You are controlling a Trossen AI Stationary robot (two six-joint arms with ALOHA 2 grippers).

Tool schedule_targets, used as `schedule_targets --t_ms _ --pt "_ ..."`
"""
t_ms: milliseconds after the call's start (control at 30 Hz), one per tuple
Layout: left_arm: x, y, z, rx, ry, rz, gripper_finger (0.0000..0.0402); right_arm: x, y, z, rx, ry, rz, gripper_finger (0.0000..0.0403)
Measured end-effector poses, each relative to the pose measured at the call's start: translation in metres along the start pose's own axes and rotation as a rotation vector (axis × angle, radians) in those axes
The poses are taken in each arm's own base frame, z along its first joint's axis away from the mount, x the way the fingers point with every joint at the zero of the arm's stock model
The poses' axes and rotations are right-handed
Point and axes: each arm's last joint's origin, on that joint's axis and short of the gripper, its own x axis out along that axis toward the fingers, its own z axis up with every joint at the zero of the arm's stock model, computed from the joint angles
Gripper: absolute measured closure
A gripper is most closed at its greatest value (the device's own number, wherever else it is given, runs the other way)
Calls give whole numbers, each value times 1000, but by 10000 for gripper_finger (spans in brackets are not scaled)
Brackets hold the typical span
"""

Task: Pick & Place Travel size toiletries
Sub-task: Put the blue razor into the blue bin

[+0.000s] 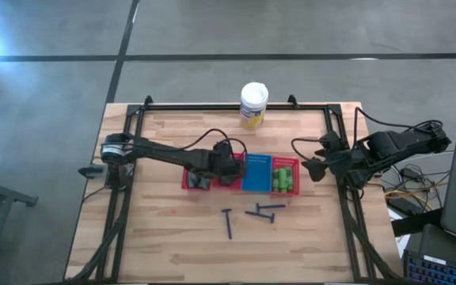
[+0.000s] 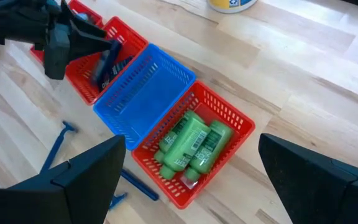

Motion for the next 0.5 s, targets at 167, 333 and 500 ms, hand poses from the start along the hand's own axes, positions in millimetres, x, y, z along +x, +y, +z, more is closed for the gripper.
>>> schedule_targets --t_ms 167,333,500 --pt "-5 -1 -3 73 37 -23 226 0 0 0 5 3 1 37" --pt "-51 -36 -31 717 108 -428 229 0 0 -1 -32 31 12 37" --pt "-99 -43 -107 1529 72 -744 229 0 1 -1 -36 46 19 37"
